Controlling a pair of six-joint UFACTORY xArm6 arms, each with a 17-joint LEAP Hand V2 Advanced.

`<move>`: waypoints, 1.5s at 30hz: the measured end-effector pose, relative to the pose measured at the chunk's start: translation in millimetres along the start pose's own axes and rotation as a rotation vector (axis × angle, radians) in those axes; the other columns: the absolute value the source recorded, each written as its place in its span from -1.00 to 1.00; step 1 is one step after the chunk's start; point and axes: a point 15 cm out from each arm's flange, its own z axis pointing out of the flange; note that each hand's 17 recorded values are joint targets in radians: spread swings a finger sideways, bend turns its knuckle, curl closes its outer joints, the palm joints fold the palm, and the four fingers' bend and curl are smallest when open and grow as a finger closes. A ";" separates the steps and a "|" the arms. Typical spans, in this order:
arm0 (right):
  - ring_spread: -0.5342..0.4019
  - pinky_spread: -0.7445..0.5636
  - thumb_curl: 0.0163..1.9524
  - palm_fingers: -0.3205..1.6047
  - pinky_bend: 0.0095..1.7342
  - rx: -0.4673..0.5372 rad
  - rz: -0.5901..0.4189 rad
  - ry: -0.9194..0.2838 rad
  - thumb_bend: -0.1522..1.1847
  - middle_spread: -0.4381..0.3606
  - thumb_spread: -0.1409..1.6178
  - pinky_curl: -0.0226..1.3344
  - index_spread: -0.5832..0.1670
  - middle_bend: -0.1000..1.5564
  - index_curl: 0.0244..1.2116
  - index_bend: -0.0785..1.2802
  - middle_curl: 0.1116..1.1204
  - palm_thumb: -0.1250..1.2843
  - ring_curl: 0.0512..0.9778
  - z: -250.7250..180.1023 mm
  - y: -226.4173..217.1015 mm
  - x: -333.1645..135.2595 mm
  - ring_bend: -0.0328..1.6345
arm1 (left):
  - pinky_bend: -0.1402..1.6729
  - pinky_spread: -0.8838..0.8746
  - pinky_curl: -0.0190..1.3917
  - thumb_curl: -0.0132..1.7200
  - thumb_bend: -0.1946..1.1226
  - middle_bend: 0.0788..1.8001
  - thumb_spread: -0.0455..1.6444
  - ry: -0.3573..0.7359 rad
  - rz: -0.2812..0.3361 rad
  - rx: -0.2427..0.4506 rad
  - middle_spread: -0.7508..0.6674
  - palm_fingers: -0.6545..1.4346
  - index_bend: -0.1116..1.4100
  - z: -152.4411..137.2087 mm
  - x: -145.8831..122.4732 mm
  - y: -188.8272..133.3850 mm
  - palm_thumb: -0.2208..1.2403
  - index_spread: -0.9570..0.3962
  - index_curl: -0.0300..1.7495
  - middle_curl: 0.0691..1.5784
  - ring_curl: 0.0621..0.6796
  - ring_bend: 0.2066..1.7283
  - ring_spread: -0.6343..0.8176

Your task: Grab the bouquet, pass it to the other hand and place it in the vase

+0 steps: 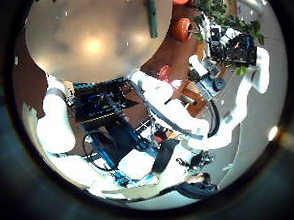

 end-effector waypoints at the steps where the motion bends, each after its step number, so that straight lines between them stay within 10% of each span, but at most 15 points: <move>1: 0.46 0.66 -0.66 -0.45 -0.65 0.003 0.000 -0.002 -0.78 0.09 0.60 -0.56 -0.37 -0.66 -0.50 -0.61 -0.60 -0.06 -0.59 -0.3 1.1 1.7 -0.52 | -0.64 0.64 -0.59 -0.65 -0.75 -0.87 0.16 0.020 -0.003 0.005 0.68 -0.31 -0.60 -1.2 3.1 -1.0 -0.68 0.47 -0.56 -0.66 -0.65 -0.65 0.70; 15: 0.43 0.68 -0.65 -0.41 -0.69 0.033 0.074 -0.082 -0.79 0.05 0.60 -0.56 -0.37 -0.66 -0.48 -0.62 -0.61 0.00 -0.59 1.2 11.6 25.0 -0.51 | -0.65 0.64 -0.61 -0.63 -0.74 -0.86 0.23 0.079 -0.037 -0.023 0.66 -0.31 -0.60 -1.3 3.8 -2.9 -0.57 0.46 -0.54 -0.66 -0.62 -0.68 0.69; 31: 0.40 0.68 -0.65 -0.37 -0.71 0.046 0.157 -0.095 -0.80 0.14 0.60 -0.55 -0.35 -0.64 -0.49 -0.65 -0.60 0.01 -0.58 -0.1 10.2 43.5 -0.49 | -0.65 0.63 -0.62 -0.63 -0.73 -0.87 0.29 0.004 0.078 -0.078 0.68 -0.31 -0.60 13.0 24.6 2.0 -0.50 0.48 -0.54 -0.66 -0.59 -0.71 0.68; 38: 0.20 0.56 -0.65 -0.16 -0.53 -0.026 0.210 -0.050 -0.80 0.15 0.58 -0.51 -0.16 -0.56 -0.59 -0.70 -0.55 -0.02 -0.50 7.9 3.0 67.5 -0.25 | -0.64 0.63 -0.61 -0.63 -0.73 -0.87 0.36 -0.070 0.126 0.063 0.68 -0.29 -0.61 -6.3 26.0 -24.8 -0.43 0.49 -0.54 -0.67 -0.57 -0.69 0.68; 45: 0.08 0.44 -0.65 -0.20 -0.47 -0.174 0.294 -0.058 -0.80 0.19 0.55 -0.50 -0.07 -0.50 -0.60 -0.67 -0.51 -0.09 -0.46 42.3 -24.0 115.2 -0.15 | -0.64 0.63 -0.61 -0.64 -0.73 -0.87 0.38 -0.101 0.170 0.034 0.68 -0.29 -0.61 6.0 21.0 -27.8 -0.41 0.50 -0.54 -0.67 -0.55 -0.69 0.68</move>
